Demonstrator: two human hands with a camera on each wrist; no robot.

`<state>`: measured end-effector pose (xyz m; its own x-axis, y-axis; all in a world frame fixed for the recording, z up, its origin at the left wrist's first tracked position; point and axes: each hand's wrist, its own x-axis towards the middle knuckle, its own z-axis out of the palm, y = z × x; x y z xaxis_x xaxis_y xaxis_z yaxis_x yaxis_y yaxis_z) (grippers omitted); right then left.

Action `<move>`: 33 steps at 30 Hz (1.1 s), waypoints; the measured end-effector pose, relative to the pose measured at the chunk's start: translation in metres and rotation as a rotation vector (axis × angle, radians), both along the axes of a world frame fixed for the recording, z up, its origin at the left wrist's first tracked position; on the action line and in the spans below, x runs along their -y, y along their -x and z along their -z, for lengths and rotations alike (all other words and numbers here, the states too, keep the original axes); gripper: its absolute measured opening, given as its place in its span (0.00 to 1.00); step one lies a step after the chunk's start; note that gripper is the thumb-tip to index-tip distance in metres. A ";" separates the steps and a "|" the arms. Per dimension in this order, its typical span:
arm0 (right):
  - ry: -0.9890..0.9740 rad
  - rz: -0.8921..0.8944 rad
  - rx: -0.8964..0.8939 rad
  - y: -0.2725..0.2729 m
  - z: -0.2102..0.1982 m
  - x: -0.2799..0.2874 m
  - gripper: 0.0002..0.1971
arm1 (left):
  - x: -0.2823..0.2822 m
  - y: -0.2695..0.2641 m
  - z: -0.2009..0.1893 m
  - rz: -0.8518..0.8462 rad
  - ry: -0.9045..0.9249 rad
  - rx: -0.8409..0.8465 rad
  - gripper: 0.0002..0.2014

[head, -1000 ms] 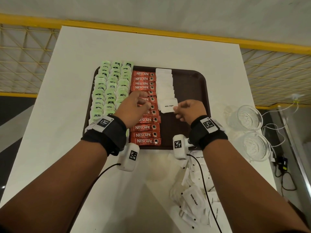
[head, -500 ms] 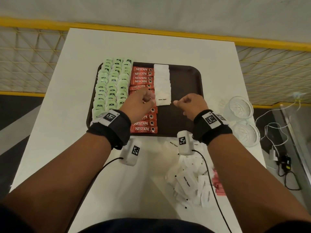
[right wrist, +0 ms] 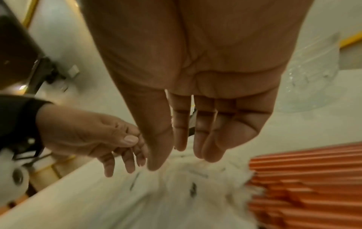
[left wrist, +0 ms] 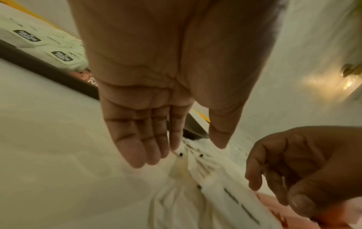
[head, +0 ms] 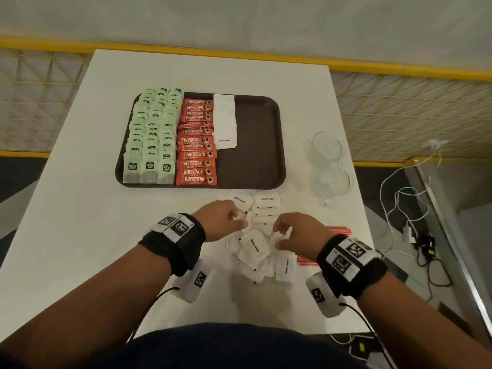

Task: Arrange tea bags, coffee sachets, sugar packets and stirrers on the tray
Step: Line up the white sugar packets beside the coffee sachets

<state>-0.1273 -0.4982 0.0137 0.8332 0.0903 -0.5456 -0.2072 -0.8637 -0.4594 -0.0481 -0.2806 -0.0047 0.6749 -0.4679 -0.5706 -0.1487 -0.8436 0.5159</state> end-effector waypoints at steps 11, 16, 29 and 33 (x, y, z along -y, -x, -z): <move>0.299 -0.227 0.054 0.034 0.013 -0.012 0.36 | 0.026 0.047 0.017 -0.073 -0.237 0.125 0.40; 0.336 -0.188 0.099 0.039 0.018 -0.012 0.28 | 0.031 0.051 0.016 -0.123 -0.231 0.098 0.37; 0.299 -0.127 0.091 0.046 0.016 -0.008 0.14 | 0.030 0.054 0.008 -0.197 -0.116 -0.020 0.24; 0.193 -0.030 0.064 0.046 0.012 -0.004 0.10 | 0.031 0.056 0.004 -0.200 -0.091 -0.069 0.22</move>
